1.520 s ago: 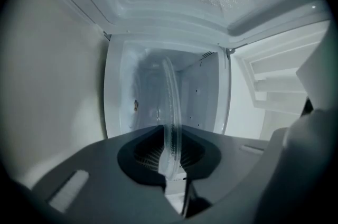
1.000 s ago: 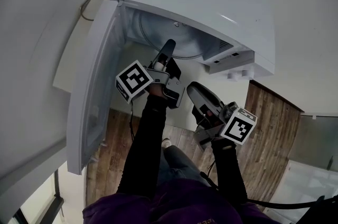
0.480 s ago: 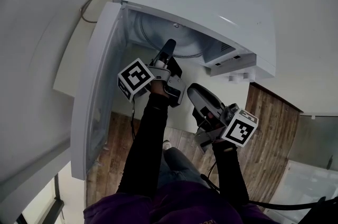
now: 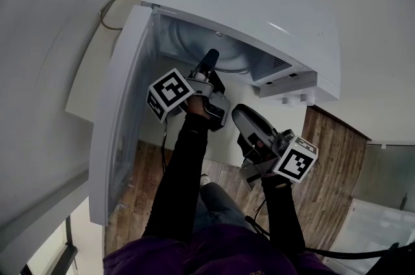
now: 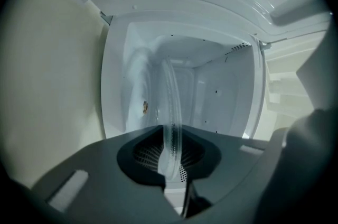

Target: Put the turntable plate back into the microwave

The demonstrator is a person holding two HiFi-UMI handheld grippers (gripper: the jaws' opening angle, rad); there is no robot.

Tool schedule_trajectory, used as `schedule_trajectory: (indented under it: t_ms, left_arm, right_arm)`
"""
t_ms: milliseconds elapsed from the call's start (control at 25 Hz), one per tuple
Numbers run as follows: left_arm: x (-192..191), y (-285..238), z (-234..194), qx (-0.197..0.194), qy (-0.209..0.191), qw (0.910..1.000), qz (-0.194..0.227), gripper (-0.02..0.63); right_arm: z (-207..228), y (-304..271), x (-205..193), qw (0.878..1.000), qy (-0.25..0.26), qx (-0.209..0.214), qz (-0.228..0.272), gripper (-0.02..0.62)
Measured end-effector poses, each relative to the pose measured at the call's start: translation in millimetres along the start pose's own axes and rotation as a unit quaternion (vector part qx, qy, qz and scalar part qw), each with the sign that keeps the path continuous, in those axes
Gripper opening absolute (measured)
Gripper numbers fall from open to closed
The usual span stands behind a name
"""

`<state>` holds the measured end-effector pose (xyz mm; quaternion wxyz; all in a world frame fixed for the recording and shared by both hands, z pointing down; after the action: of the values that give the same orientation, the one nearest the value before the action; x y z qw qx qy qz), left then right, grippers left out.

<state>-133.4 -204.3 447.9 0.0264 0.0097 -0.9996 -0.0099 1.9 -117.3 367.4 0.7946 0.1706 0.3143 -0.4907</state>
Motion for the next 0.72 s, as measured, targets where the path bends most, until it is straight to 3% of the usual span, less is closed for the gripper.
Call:
schedule_trajectory:
  t_ms: [720]
  left_arm:
    - [-1.5,-16.8,-4.8,0.015,0.007,0.9999,0.004,0.055]
  right_arm:
    - [10.2,6.5,-8.0,1.000,-0.007,-0.018,-0.011,0.118]
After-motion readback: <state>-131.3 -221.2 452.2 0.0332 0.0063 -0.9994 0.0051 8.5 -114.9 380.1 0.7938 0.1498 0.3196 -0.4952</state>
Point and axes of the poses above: the fingertips, and each gripper's own axes: y backward along the fingers, z to its right, x out of its top, the point moved 4 cm from there along y, backward along the fingers, and after that the axes turned 10 degrees about z, right-handed, at the moved point
